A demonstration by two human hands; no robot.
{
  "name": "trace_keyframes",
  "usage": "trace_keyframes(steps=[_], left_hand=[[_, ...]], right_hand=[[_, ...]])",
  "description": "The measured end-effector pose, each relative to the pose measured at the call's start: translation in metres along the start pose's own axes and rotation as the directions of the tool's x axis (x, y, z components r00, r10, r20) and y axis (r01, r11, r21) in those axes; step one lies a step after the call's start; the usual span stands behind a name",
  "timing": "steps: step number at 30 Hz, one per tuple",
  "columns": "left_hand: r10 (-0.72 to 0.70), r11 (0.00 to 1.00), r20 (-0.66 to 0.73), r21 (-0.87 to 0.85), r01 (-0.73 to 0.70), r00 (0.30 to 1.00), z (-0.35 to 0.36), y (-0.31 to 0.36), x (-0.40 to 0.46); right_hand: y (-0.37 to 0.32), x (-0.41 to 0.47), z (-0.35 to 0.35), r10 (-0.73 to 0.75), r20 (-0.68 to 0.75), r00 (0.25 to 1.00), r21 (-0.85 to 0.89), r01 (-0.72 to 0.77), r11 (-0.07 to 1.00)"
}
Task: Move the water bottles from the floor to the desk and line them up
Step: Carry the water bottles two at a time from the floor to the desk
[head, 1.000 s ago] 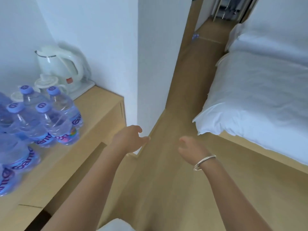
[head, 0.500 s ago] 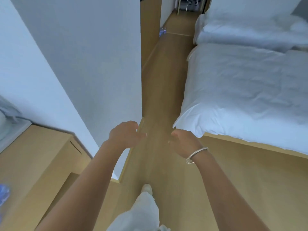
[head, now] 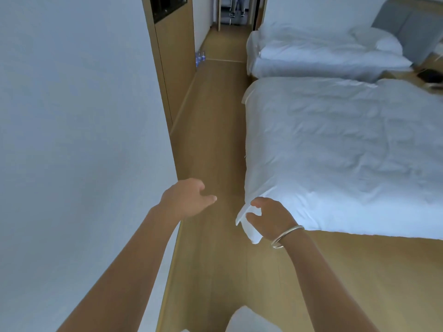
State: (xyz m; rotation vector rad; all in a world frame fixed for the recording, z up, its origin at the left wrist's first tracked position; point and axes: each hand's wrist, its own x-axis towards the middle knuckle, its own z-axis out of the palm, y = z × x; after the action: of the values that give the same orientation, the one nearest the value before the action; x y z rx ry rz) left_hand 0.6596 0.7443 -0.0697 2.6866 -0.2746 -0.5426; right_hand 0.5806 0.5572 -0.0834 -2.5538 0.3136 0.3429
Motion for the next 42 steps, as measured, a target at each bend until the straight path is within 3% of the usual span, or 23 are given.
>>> trace_keyframes(steps=[10,24,42], left_hand=[[0.032,0.999,-0.057,0.003,-0.032,0.998,-0.051,0.048,0.186],[-0.062,0.994,-0.062,-0.091,0.057,0.996,-0.121,0.098,0.442],[-0.010,0.990,-0.041,-0.138,0.004,0.999,-0.279,0.089,0.827]], right_hand=[[0.010,0.194,-0.058,-0.015,-0.016,1.000,-0.007,0.015,1.000],[0.015,0.464,-0.170,-0.099,0.036,0.994,-0.081,0.101,0.992],[-0.075,0.839,-0.258,-0.031,0.036,0.999,-0.032,0.032,0.999]])
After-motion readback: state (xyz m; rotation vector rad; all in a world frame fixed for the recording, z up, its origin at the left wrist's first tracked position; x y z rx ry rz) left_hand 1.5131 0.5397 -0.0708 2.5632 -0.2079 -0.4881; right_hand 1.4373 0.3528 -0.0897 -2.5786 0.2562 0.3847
